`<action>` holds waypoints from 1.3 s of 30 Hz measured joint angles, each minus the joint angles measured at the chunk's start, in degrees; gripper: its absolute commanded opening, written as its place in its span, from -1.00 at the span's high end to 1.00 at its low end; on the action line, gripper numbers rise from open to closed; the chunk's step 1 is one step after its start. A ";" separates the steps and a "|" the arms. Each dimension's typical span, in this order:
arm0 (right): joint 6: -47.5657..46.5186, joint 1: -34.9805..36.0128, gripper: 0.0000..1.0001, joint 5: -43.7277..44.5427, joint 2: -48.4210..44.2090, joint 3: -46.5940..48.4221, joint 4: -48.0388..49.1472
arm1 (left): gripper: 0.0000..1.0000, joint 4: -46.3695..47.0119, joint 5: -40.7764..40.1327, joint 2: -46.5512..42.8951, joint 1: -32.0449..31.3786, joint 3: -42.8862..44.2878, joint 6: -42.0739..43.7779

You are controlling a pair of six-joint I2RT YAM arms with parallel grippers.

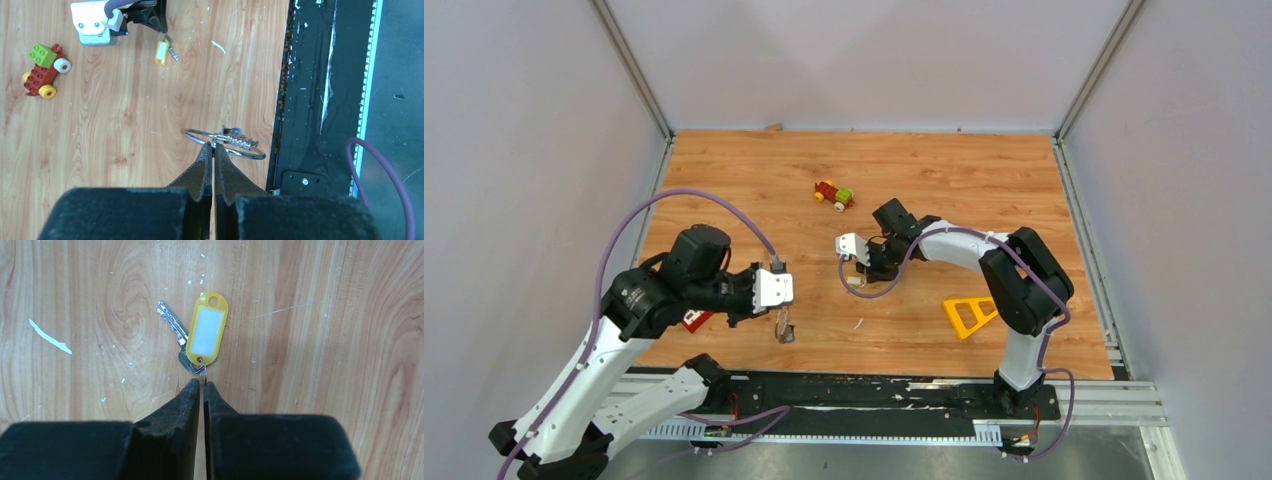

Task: Put the keys on the keyring

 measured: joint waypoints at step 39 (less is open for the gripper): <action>-2.58 0.76 0.70 -3.41 0.02 2.19 -3.80 | 1.00 0.00 -0.04 -1.81 0.00 0.00 0.02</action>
